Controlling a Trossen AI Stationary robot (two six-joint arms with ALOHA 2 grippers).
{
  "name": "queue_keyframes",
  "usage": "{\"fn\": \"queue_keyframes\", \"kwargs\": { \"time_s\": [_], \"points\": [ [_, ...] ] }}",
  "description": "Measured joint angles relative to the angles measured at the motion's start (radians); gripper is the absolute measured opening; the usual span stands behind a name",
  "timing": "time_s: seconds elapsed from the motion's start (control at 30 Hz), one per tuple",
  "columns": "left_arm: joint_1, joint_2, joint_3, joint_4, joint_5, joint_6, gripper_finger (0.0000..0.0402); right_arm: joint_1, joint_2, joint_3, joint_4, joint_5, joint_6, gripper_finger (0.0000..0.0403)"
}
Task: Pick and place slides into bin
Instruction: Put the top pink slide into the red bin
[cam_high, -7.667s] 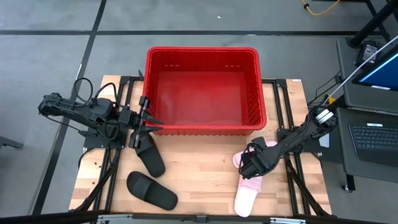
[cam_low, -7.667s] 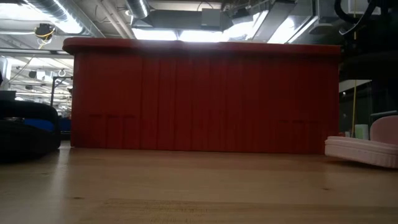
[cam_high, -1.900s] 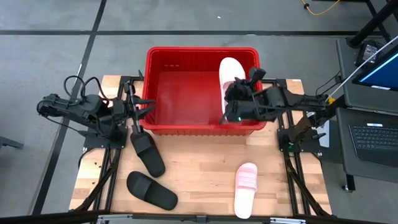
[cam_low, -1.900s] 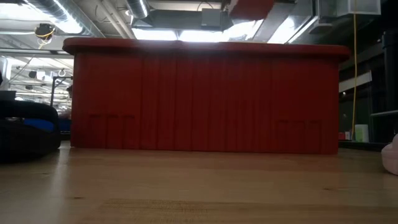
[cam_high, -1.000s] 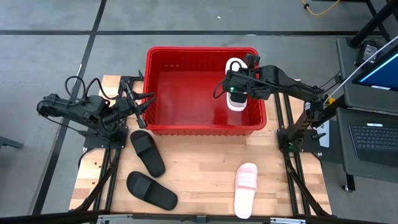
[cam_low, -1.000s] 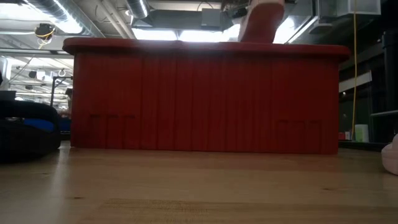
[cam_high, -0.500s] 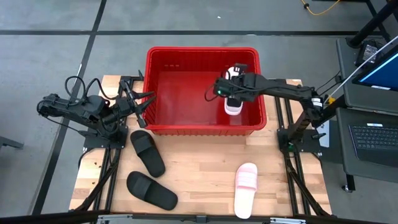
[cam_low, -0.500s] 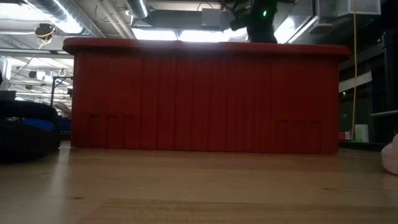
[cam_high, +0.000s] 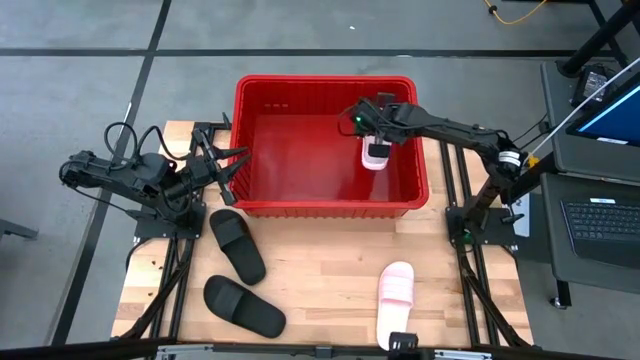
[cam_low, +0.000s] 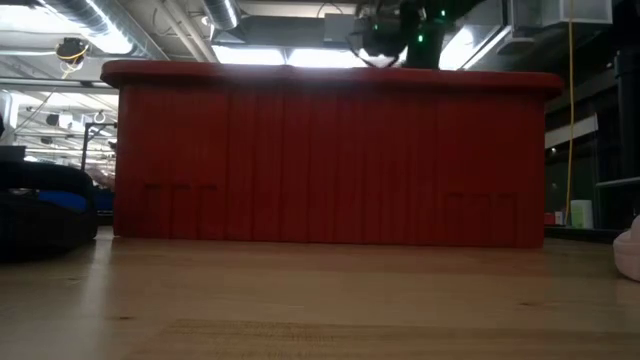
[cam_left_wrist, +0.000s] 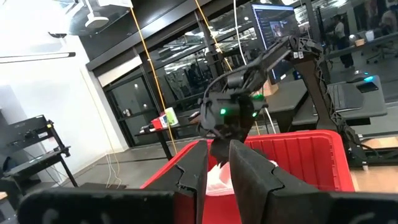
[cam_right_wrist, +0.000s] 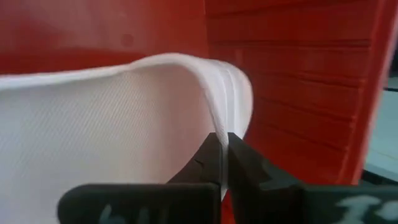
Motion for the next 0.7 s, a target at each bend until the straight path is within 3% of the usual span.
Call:
{"fn": "queue_keyframes", "kwargs": {
  "time_s": [0.43,0.7],
  "points": [
    [0.0,0.0,0.0,0.001,-0.001,-0.009,0.0063,-0.076,-0.001,-0.192,0.236,-0.055,-0.111,0.0011],
    [0.0,0.0,0.0,0.001,-0.001,-0.018,0.0063,-0.104,-0.001,-0.25,0.289,-0.119,-0.112,0.0011]
  ]
}}
